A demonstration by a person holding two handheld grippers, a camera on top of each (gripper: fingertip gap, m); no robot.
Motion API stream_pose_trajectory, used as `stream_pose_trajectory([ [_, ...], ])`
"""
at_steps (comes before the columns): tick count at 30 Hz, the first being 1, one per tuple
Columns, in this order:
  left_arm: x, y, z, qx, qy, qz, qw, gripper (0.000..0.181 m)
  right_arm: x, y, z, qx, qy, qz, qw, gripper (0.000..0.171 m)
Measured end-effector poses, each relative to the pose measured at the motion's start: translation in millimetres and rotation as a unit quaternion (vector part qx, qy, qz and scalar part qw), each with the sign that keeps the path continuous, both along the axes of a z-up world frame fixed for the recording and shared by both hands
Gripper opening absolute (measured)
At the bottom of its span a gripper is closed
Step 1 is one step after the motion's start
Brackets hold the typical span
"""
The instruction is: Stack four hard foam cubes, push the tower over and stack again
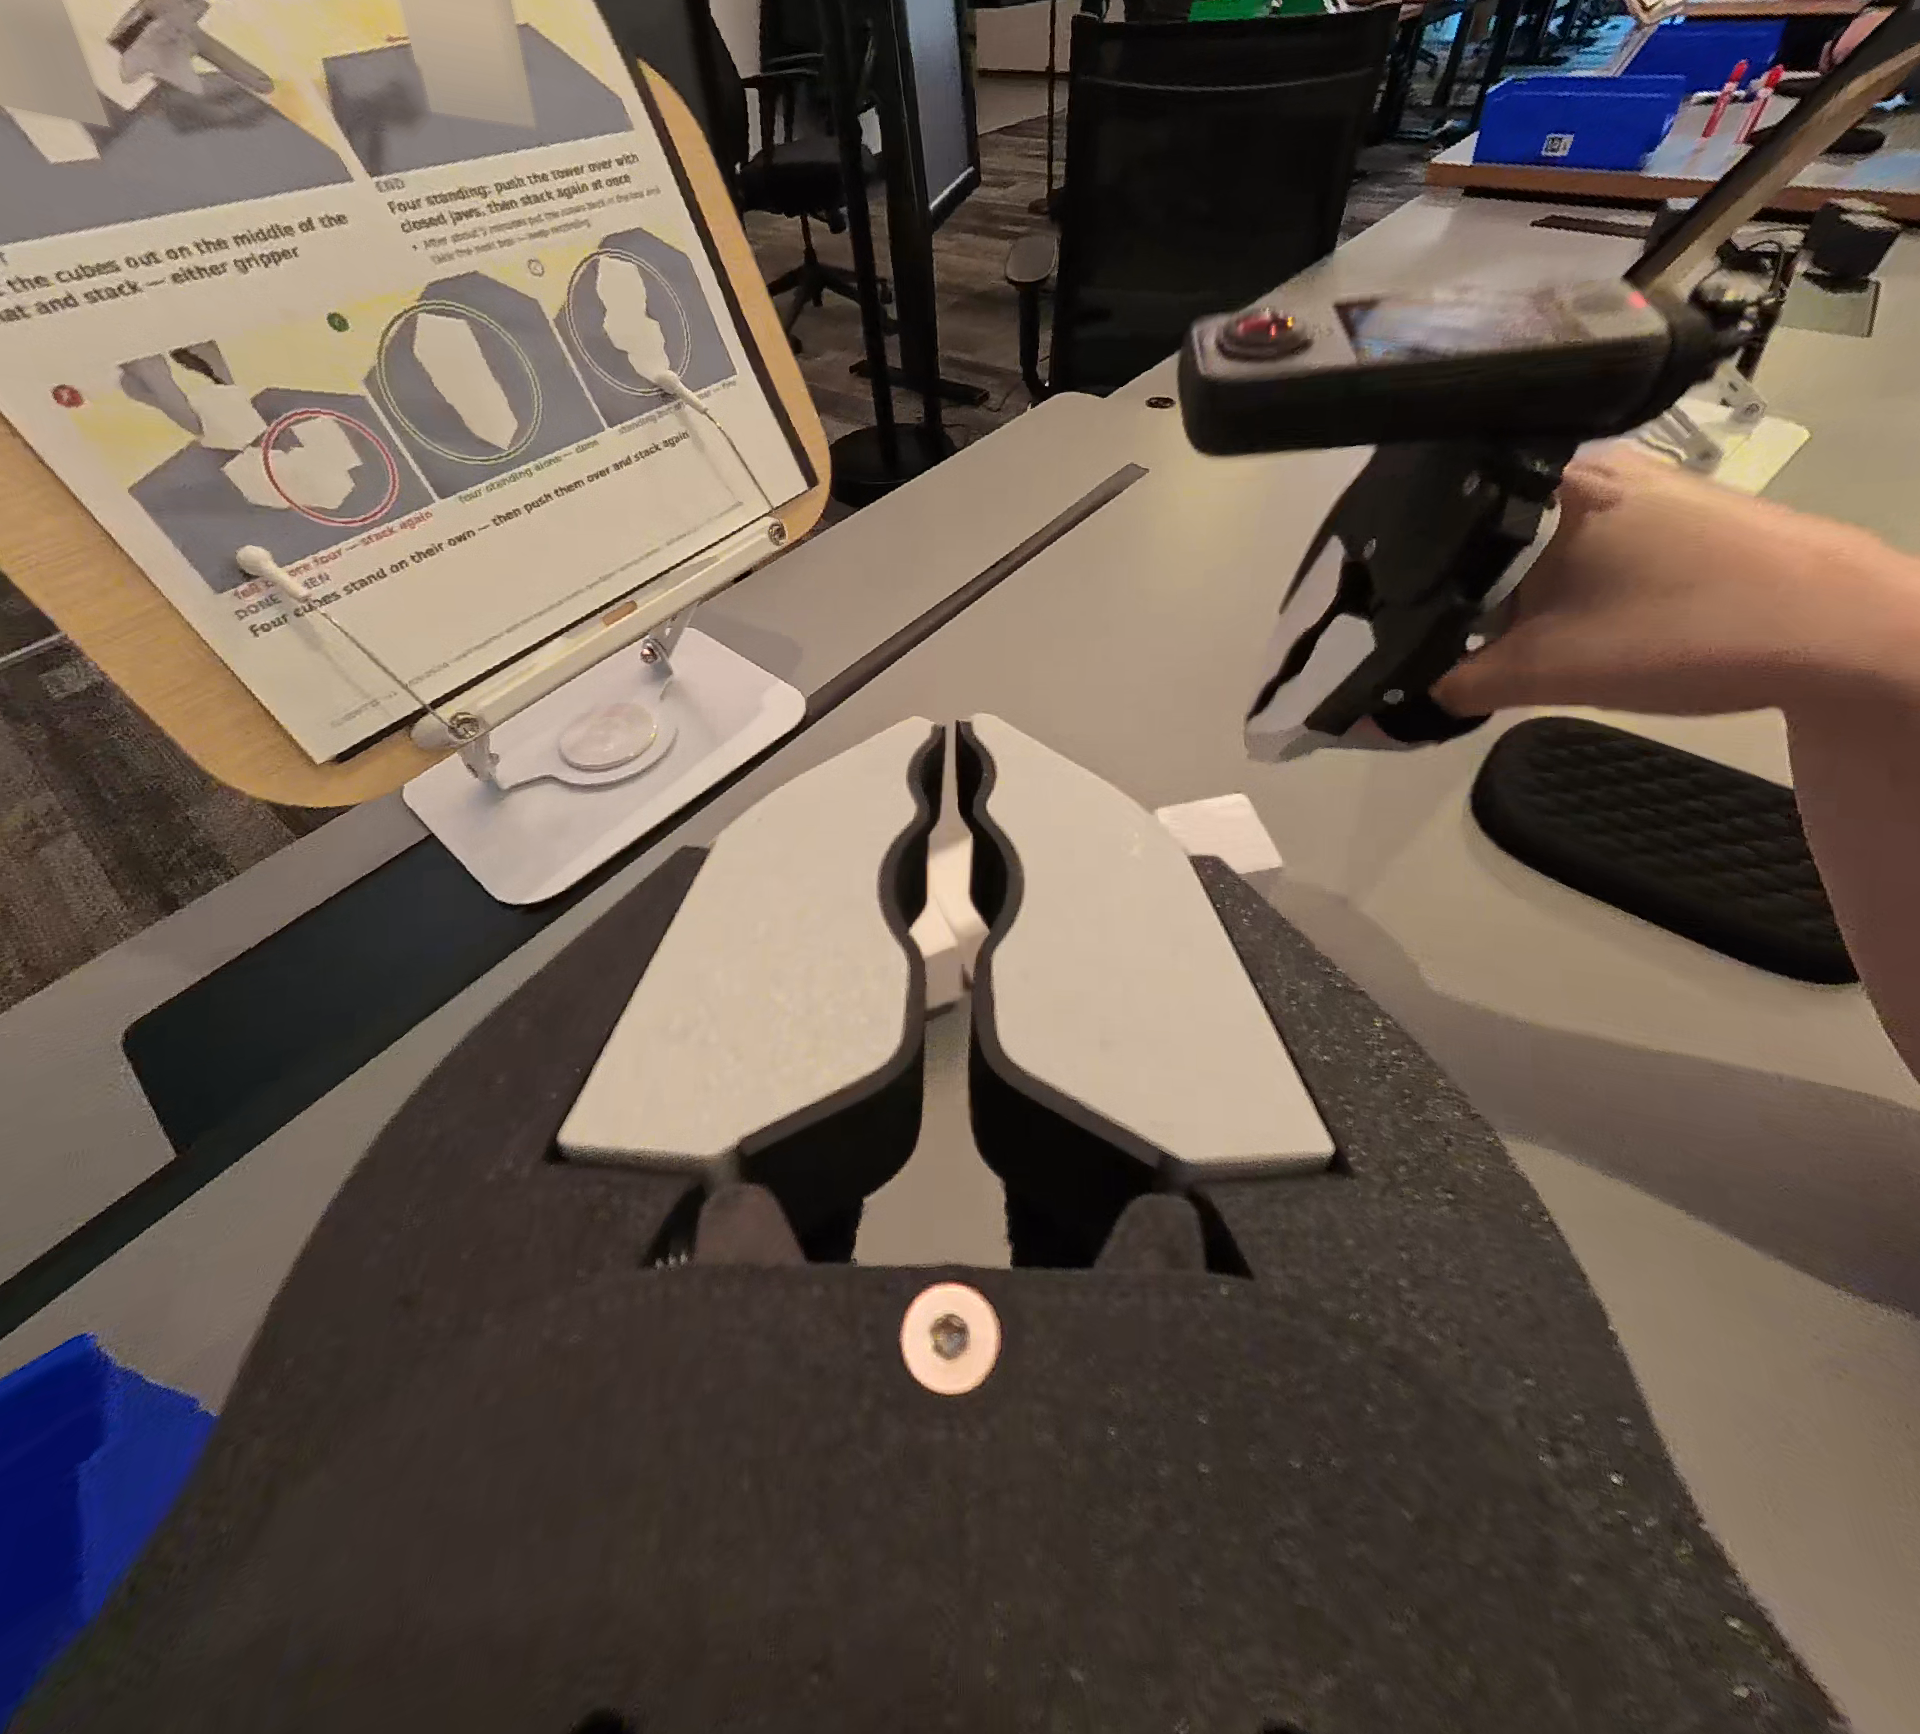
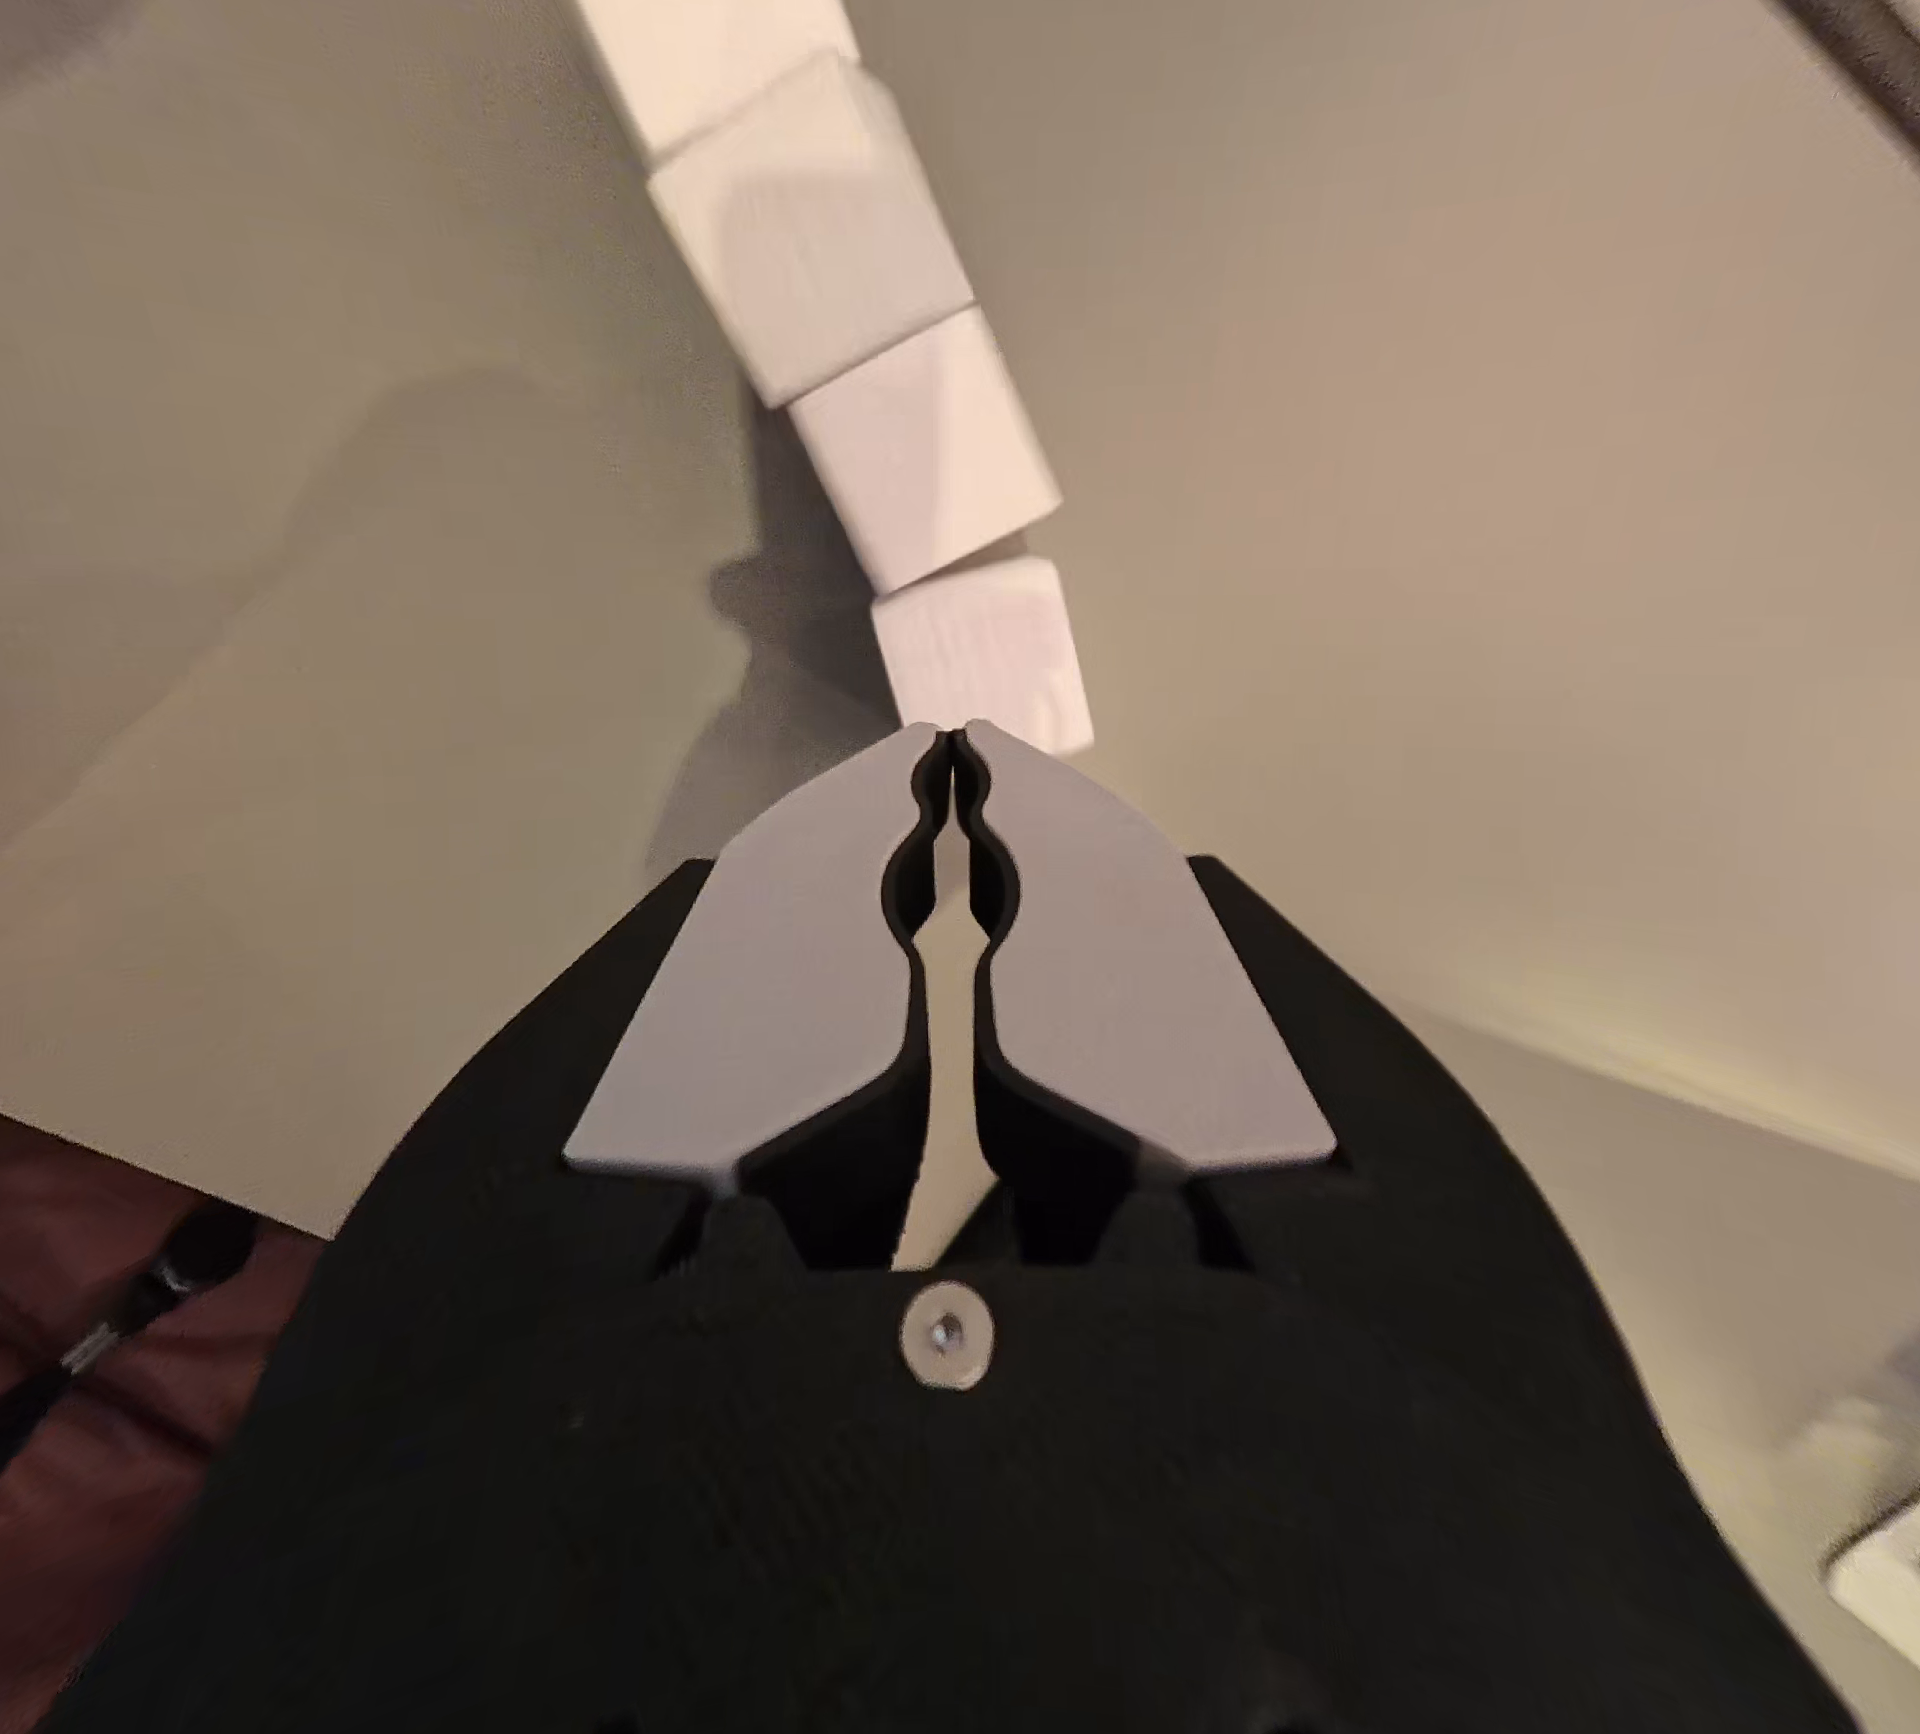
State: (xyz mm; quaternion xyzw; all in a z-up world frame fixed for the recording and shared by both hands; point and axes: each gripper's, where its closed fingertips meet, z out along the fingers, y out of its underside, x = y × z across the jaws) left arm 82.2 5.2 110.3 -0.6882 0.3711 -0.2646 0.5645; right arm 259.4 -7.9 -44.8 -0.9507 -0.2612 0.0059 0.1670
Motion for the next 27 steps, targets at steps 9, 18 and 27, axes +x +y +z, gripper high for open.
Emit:
stream_pose_trajectory([
  [9, -24.8, 37.3, -22.9, 0.013, 0.078, 0.098, 0.992, 0.041, -7.5, 34.8, 44.8, 0.058, 0.035, 0.123, 0.99, 0.002],
  [18, -48.3, 75.8, -73.7, -0.024, 0.19, 0.196, 0.962, 0.054, -15.9, 53.4, 56.5, 0.217, 0.236, 0.316, 0.893, 0.04],
  [27, -96.8, 81.6, -111.2, -0.092, 0.24, 0.285, 0.923, 0.062, -1.8, 53.8, 25.3, 0.166, 0.315, 0.341, 0.87, 0.053],
])
